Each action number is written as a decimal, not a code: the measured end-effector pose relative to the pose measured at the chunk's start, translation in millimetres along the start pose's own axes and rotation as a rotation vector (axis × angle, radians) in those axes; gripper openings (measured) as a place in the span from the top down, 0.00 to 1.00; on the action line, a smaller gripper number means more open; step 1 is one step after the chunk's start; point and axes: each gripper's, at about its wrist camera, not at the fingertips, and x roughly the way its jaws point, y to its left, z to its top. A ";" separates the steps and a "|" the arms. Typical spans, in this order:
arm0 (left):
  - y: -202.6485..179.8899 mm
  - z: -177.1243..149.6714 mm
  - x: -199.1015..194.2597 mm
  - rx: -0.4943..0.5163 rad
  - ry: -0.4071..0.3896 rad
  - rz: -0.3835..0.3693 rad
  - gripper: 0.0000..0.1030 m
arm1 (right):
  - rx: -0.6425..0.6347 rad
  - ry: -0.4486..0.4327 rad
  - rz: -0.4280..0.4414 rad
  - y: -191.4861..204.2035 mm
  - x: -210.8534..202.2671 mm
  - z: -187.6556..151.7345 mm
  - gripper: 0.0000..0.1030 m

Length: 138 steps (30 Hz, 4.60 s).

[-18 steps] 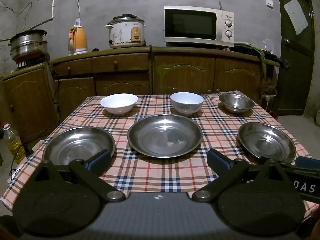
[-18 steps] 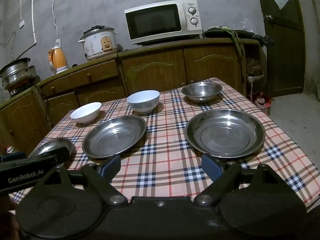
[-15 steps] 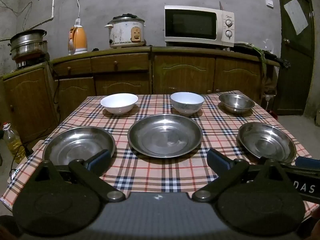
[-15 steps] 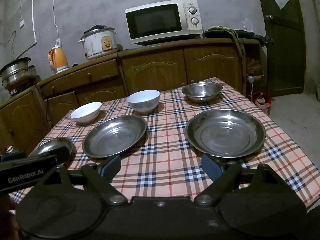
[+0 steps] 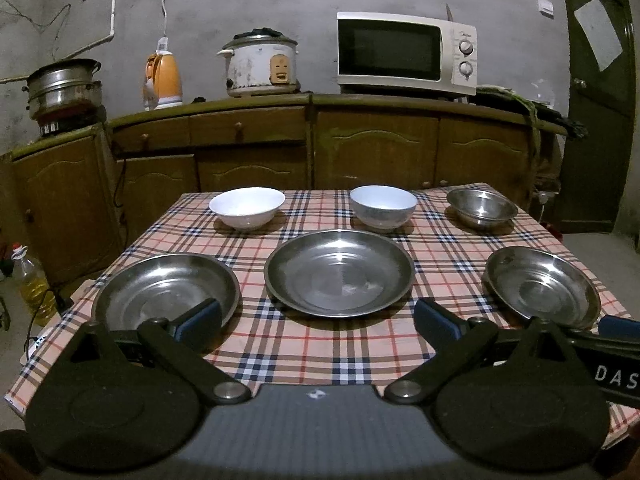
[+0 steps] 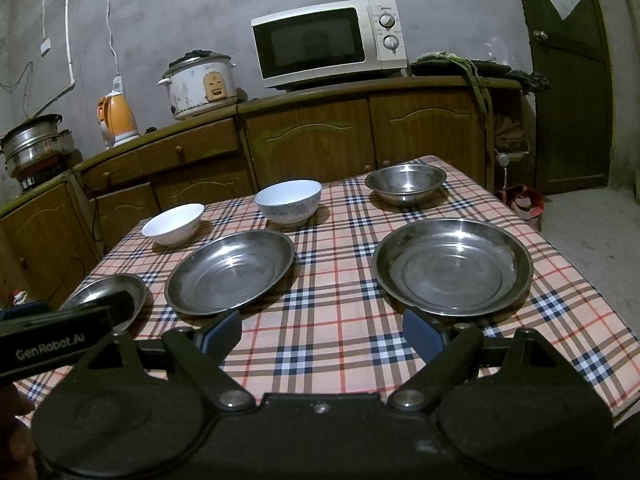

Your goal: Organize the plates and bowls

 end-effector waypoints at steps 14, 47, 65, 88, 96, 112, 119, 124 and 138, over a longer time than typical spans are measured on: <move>6.6 -2.3 8.9 -0.023 0.019 0.007 0.00 | 0.000 0.011 -0.008 -4.0 10.2 -2.3 0.01; 23.9 28.2 58.2 -0.034 0.051 0.007 0.00 | -0.016 0.056 -0.028 13.9 59.9 30.8 0.01; 43.2 44.3 166.7 -0.030 0.159 0.038 0.00 | -0.064 0.123 0.021 13.2 180.0 51.8 0.01; 35.9 47.9 251.0 0.013 0.323 0.001 0.86 | -0.026 0.266 0.102 20.3 267.6 55.5 0.83; 20.0 60.3 212.5 0.029 0.251 -0.020 0.88 | -0.022 0.229 0.086 5.3 232.0 66.0 0.83; -18.8 53.9 130.5 0.085 0.222 -0.060 0.88 | -0.049 0.173 0.040 -31.6 132.1 67.4 0.83; -19.4 40.4 119.7 0.051 0.215 -0.059 0.88 | -0.021 0.161 0.042 -38.4 121.9 51.5 0.83; -14.2 32.7 120.8 0.035 0.234 -0.048 0.88 | -0.040 0.168 0.059 -35.1 124.2 42.4 0.83; -4.1 12.5 132.5 0.007 0.281 -0.037 0.88 | -0.068 0.209 0.062 -26.6 144.6 24.0 0.83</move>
